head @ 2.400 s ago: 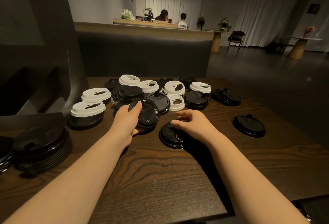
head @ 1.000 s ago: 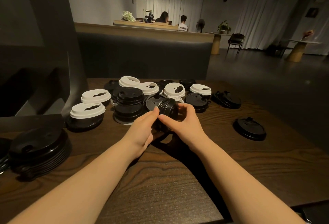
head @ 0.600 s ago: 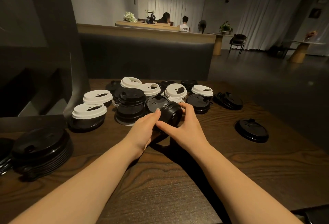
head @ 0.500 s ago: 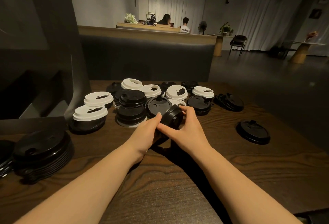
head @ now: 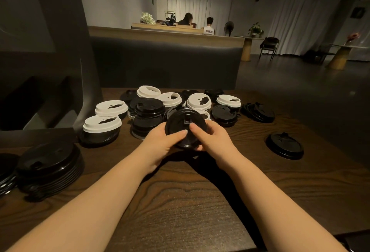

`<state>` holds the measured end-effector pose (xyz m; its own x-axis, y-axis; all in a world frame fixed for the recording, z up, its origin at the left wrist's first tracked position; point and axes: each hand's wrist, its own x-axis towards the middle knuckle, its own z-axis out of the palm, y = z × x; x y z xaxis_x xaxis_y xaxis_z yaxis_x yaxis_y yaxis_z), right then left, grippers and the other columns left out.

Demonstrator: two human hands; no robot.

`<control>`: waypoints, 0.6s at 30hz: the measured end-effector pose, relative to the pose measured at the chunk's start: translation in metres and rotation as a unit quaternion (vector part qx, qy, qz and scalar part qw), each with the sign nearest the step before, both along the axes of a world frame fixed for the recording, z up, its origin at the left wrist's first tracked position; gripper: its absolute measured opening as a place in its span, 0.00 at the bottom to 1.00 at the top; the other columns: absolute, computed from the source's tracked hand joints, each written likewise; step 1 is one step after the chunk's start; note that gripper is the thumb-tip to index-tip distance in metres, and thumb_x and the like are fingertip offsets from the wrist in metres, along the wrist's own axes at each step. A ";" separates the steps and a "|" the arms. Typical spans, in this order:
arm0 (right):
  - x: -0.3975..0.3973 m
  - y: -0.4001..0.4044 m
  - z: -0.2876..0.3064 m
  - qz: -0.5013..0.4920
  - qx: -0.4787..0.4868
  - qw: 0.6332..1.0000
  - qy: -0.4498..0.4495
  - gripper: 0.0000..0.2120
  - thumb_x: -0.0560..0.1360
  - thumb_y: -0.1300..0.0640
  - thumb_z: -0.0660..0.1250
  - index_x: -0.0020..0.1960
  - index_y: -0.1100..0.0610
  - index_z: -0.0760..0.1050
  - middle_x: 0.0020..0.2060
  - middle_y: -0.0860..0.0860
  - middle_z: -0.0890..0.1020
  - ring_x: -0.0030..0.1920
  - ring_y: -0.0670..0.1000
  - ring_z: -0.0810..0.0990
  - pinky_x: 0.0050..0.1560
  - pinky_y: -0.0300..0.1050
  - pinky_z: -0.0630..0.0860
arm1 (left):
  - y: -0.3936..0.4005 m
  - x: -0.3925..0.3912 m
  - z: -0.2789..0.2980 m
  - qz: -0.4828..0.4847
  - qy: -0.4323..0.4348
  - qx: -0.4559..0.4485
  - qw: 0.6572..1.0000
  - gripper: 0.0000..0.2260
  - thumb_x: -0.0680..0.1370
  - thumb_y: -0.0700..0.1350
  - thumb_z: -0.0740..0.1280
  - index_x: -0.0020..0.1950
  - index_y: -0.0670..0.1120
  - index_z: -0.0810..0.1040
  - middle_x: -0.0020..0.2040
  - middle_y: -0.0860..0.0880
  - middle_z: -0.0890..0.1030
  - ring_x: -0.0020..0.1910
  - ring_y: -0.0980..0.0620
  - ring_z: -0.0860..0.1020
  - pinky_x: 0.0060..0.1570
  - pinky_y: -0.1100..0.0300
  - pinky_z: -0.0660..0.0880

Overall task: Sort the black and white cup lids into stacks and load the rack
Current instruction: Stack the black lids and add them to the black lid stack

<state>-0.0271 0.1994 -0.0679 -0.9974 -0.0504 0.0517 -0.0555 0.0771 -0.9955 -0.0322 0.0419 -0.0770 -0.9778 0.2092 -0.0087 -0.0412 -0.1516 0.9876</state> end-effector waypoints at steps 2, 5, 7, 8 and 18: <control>-0.004 0.003 -0.003 0.026 -0.013 1.000 0.002 0.10 0.76 0.58 0.68 0.57 0.58 0.78 0.51 0.56 0.84 0.52 0.52 0.83 0.51 0.48 0.80 | -0.001 -0.002 0.001 -0.003 -0.018 0.006 1.000 0.11 0.76 0.36 0.67 0.58 0.44 0.78 0.52 0.42 0.83 0.52 0.44 0.82 0.55 0.50 0.78; -0.007 0.007 -0.006 0.041 -0.037 0.998 -0.003 0.10 0.76 0.62 0.67 0.57 0.60 0.78 0.51 0.58 0.84 0.53 0.56 0.83 0.53 0.53 0.80 | -0.001 -0.002 0.000 -0.006 -0.019 -0.019 1.000 0.10 0.76 0.37 0.68 0.58 0.44 0.78 0.53 0.42 0.83 0.54 0.44 0.81 0.57 0.49 0.77; -0.008 0.009 -0.006 0.036 -0.027 0.999 -0.004 0.10 0.76 0.63 0.67 0.57 0.61 0.78 0.51 0.59 0.83 0.53 0.57 0.83 0.52 0.53 0.80 | 0.001 -0.001 -0.001 -0.003 0.006 -0.058 0.998 0.09 0.77 0.39 0.68 0.57 0.46 0.79 0.52 0.45 0.84 0.53 0.47 0.82 0.55 0.53 0.78; -0.009 0.011 -0.006 0.034 -0.017 0.999 -0.003 0.09 0.76 0.63 0.67 0.56 0.60 0.79 0.51 0.58 0.84 0.52 0.56 0.83 0.51 0.53 0.80 | 0.002 -0.001 -0.002 -0.004 0.017 -0.071 0.997 0.09 0.77 0.40 0.68 0.56 0.46 0.79 0.51 0.46 0.84 0.52 0.49 0.82 0.53 0.55 0.79; -0.007 0.010 -0.004 0.101 -0.099 0.988 -0.066 0.15 0.74 0.66 0.68 0.60 0.63 0.73 0.56 0.61 0.81 0.54 0.57 0.82 0.53 0.54 0.80 | -0.004 -0.003 0.001 0.060 -0.002 -0.027 0.998 0.05 0.77 0.41 0.68 0.52 0.46 0.81 0.45 0.47 0.86 0.47 0.50 0.84 0.44 0.58 0.78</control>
<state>-0.0340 0.2099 -0.0714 -0.9669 -0.2501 -0.0500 0.0820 -0.1190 -0.9895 -0.0354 0.0382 -0.0758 -0.9958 0.0891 -0.0206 -0.0297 -0.1022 0.9943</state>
